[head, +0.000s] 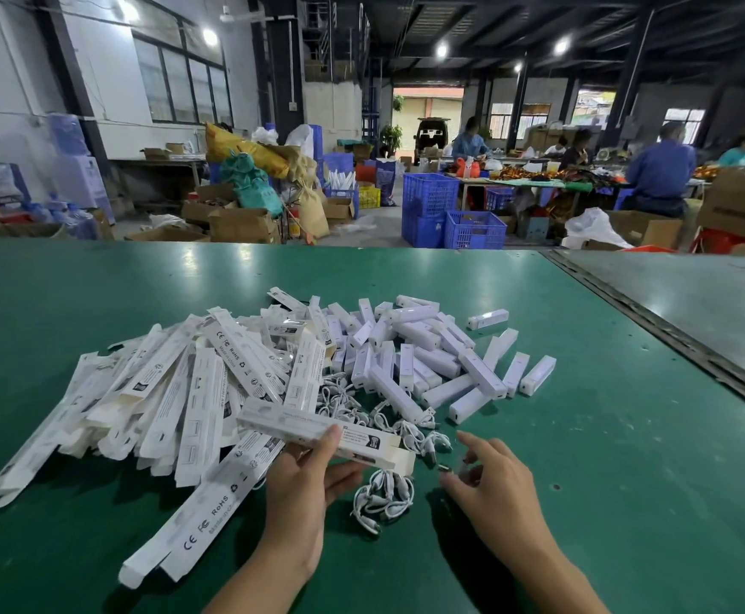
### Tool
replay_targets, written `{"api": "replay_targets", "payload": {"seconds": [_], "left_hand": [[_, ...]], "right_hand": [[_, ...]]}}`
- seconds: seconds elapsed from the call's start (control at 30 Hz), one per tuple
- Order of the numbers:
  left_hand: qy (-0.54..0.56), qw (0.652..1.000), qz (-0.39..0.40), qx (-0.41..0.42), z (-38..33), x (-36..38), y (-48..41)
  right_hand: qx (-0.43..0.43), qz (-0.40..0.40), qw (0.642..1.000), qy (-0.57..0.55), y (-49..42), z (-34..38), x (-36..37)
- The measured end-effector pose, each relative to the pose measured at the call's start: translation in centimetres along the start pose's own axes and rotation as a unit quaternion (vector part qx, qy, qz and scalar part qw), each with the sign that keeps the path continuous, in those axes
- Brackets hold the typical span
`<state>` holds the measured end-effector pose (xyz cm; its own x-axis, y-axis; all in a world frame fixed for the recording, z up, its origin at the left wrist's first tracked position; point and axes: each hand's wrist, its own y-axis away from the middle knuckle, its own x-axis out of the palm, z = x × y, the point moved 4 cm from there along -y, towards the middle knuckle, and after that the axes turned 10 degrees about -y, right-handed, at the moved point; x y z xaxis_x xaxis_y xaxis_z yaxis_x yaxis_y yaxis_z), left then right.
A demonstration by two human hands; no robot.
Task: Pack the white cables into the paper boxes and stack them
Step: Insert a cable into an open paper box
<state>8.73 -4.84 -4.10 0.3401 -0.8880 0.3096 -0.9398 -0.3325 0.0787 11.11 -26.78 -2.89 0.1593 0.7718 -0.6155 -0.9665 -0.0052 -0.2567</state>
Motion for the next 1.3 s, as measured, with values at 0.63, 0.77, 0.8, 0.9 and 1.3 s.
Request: {"api": "replay_targets", "payload": {"seconds": [0.63, 0.77, 0.8, 0.9, 1.3], "left_hand": [[-0.022, 0.998, 0.031, 0.041, 0.2, 0.9, 0.5], [-0.046, 0.996, 0.045, 0.062, 0.4, 1.3, 0.8], [-0.057, 0.995, 0.042, 0.072, 0.4, 1.3, 0.8], [-0.099, 0.989, 0.026, 0.111, 0.4, 1.3, 0.9], [-0.114, 0.984, 0.051, 0.130, 0.2, 1.4, 1.1]], "right_hand": [[0.086, -0.032, 0.894, -0.439, 1.0, 1.4, 1.5], [0.090, -0.064, 0.911, -0.397, 1.2, 1.3, 1.4], [0.092, -0.075, 0.917, -0.380, 1.3, 1.2, 1.4], [0.096, -0.085, 0.929, -0.347, 1.5, 1.4, 1.5], [0.198, 0.044, 0.844, -0.496, 1.3, 1.3, 2.2]]}}
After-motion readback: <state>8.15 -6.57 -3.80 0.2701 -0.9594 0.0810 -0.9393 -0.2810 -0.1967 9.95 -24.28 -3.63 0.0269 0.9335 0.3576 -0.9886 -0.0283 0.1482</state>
